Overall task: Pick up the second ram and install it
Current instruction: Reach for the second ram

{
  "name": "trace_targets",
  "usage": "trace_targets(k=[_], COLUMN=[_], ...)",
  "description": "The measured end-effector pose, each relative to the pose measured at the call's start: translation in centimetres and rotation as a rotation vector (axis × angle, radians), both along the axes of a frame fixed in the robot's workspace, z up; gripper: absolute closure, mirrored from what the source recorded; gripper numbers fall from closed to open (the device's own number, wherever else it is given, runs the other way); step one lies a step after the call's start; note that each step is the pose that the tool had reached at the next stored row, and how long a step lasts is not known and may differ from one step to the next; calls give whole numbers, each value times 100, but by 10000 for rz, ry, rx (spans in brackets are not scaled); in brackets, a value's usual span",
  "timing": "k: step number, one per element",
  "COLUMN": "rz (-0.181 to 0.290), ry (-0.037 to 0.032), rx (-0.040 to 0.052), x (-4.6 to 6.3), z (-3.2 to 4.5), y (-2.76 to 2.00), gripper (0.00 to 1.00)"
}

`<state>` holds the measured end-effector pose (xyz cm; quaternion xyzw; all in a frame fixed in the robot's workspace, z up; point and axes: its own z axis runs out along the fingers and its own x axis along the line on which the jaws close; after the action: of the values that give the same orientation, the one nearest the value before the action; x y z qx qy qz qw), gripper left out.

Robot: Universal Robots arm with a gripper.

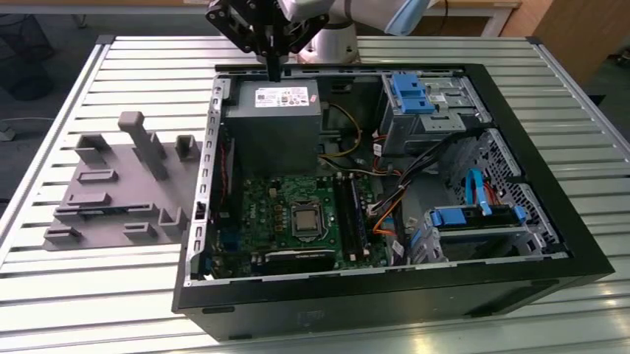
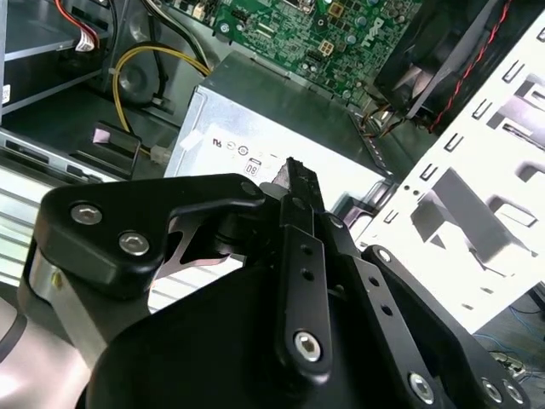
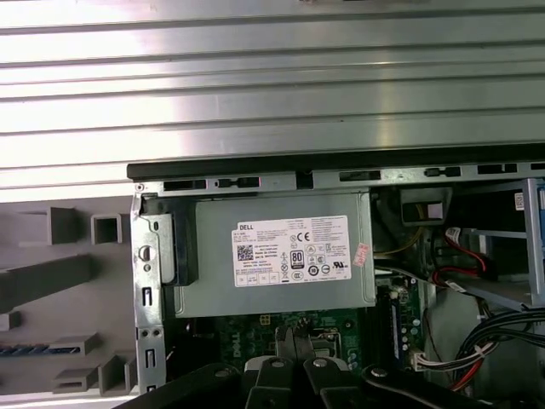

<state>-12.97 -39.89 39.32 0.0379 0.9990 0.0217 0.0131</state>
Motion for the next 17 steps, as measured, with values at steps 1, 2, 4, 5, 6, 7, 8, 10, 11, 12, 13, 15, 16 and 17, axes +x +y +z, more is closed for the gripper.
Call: trace_targets(k=[1,2,4,5,6,7,8,10,11,12,13,15,16,17], rz=[1,0,0,0,0,0,0,-1,0,0,0,0,0,0], ry=[0,0,0,0,0,0,0,0,-1,0,0,0,0,0], rx=[0,-1,0,0,0,-1,0,0,0,0,0,0,0,0], x=[-2,-5,-10,-12,-14,-17,-20,-27,-31,-34,-36,-42,-46,-49], z=[0,0,-1,-1,-1,-2,-2,-2,-3,-3,-3,-4,-4,-4], y=[0,0,0,0,0,0,0,0,0,0,0,0,0,0], gripper=[89,89,89,89,89,89,89,89,89,89,89,89,89,89])
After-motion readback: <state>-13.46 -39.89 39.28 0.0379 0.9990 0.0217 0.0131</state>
